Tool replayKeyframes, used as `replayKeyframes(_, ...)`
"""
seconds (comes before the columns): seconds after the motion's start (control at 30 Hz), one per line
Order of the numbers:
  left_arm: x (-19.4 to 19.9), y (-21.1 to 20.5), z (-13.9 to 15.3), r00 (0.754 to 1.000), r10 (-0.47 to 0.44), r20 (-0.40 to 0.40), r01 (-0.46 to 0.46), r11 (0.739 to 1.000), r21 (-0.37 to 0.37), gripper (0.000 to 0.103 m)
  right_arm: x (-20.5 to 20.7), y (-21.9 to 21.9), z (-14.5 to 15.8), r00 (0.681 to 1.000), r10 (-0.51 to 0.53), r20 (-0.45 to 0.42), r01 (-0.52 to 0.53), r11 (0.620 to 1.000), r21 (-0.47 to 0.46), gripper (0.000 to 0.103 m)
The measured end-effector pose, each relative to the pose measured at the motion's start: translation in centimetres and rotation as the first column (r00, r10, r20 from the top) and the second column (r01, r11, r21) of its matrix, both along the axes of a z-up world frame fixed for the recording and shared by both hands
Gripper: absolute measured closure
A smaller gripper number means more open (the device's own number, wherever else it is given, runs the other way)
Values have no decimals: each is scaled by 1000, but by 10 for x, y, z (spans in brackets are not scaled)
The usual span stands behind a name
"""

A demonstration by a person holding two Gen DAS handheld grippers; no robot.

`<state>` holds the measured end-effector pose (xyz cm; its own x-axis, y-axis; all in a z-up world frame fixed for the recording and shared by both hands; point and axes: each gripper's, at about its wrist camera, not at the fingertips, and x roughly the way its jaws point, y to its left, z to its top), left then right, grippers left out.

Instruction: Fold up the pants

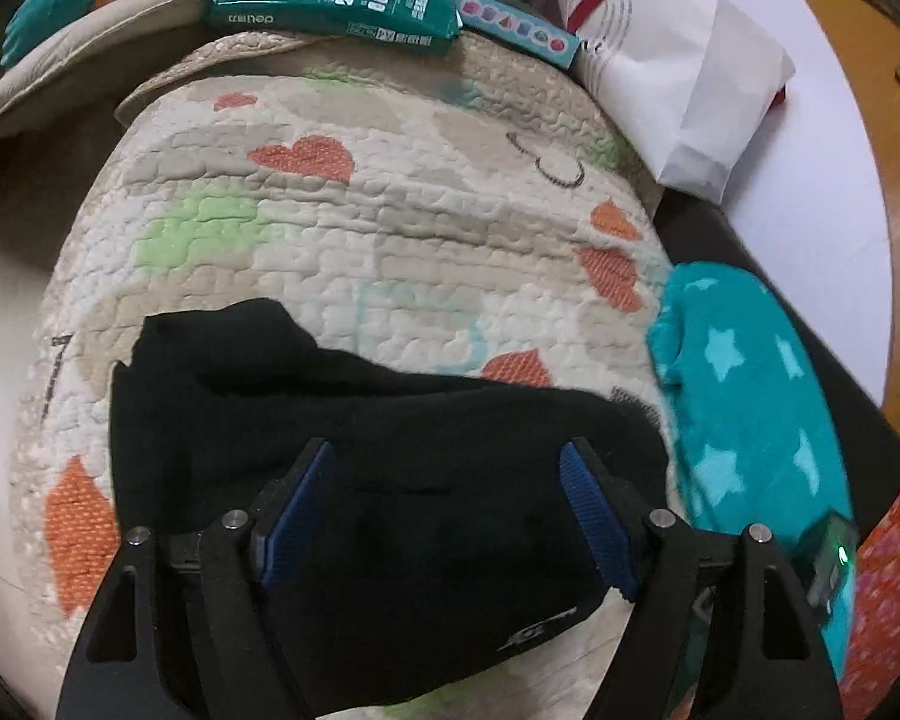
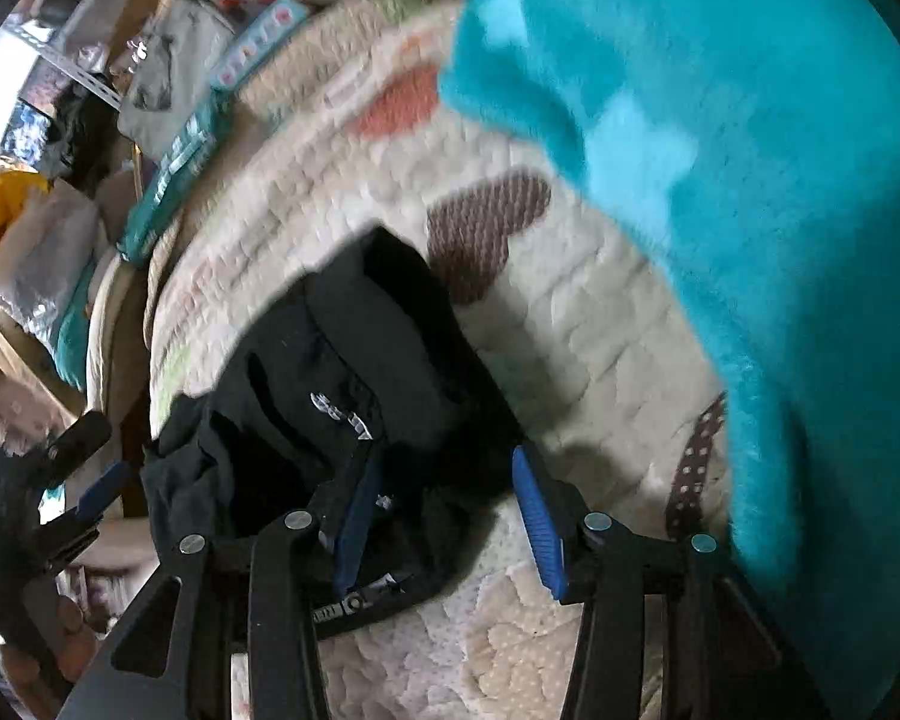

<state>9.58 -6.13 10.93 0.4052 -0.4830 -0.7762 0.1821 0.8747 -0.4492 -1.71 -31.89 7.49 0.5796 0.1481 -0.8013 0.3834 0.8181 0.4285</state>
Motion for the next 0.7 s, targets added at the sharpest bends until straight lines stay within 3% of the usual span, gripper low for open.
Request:
replayKeyframes(0.13,-7,41,-11,996,93,15,-93,995,40,26,23,50,27,970,226,85,-225,974,-20,53)
replayKeyframes(0.2,-11,76,-18,986,168,9,-168,984,66,26,44,84,35,929,360,86,-360,933,-16,53)
replayKeyframes(0.27,-24,124,-27,956,294,-13,-292,953,75,26,70,120,35,864,501,47,-502,865,-3,53)
replayKeyframes(0.3,-32,142,-30,937,347,-34,-345,937,61,26,85,139,31,826,563,28,-563,826,19,53)
replayKeyframes(0.37,-59,179,-39,891,444,-98,-450,891,-61,27,115,174,26,763,646,-1,-646,763,20,53)
replayKeyframes(0.47,-92,189,-53,868,467,-167,-491,856,-162,27,161,220,18,677,733,-62,-735,678,-8,53)
replayKeyframes(0.53,-105,177,-60,875,456,-160,-479,864,-154,27,184,243,10,628,769,-117,-776,630,-23,53)
replayKeyframes(0.63,-104,150,-70,915,387,-114,-398,912,-101,26,199,276,-8,547,803,-237,-834,546,-74,52)
replayKeyframes(0.7,-100,138,-77,928,359,-100,-367,927,-76,26,202,290,-16,494,815,-304,-868,481,-120,48)
